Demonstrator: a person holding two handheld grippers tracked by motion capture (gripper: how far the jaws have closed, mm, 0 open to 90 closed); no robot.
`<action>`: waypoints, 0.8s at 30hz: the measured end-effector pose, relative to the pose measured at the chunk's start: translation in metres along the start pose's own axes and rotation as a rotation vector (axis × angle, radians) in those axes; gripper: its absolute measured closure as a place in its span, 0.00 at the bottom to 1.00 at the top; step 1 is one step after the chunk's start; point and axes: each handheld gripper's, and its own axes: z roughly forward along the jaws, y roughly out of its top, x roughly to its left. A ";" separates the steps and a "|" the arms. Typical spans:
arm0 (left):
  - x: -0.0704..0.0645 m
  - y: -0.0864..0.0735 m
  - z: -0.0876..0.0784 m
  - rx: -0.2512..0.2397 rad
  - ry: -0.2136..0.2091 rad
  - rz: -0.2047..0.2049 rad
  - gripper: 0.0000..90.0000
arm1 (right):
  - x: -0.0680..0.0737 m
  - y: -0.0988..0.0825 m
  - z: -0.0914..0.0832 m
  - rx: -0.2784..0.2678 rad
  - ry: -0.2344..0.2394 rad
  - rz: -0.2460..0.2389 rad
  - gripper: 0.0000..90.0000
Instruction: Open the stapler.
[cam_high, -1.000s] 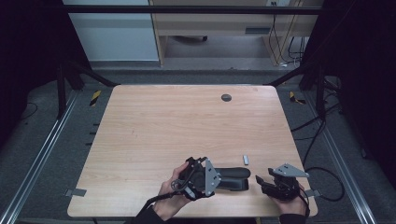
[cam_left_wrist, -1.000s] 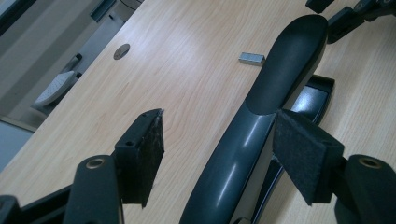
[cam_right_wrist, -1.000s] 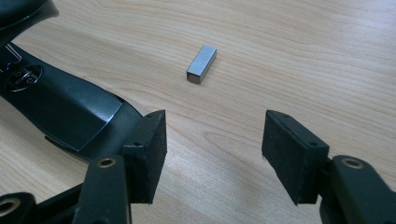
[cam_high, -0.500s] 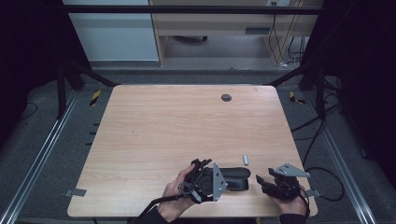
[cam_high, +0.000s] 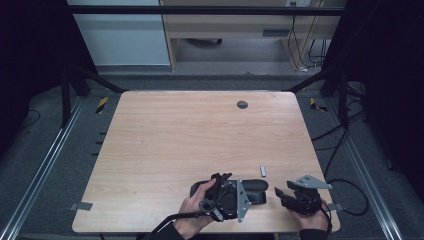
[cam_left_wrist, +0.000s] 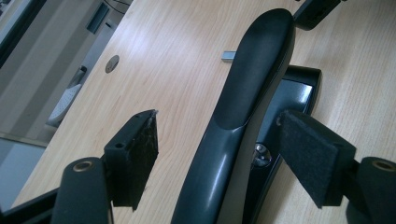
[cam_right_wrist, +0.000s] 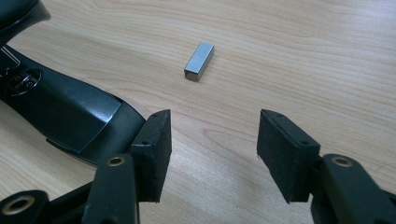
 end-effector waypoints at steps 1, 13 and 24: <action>-0.001 0.001 0.001 0.003 0.001 0.006 0.31 | 0.000 0.000 0.000 -0.001 0.000 -0.001 0.51; -0.011 0.008 0.013 0.032 0.001 0.060 0.31 | 0.001 0.000 0.001 0.002 0.008 -0.023 0.55; -0.018 0.012 0.025 0.055 0.026 0.097 0.32 | 0.002 0.000 0.001 0.008 0.020 -0.026 0.58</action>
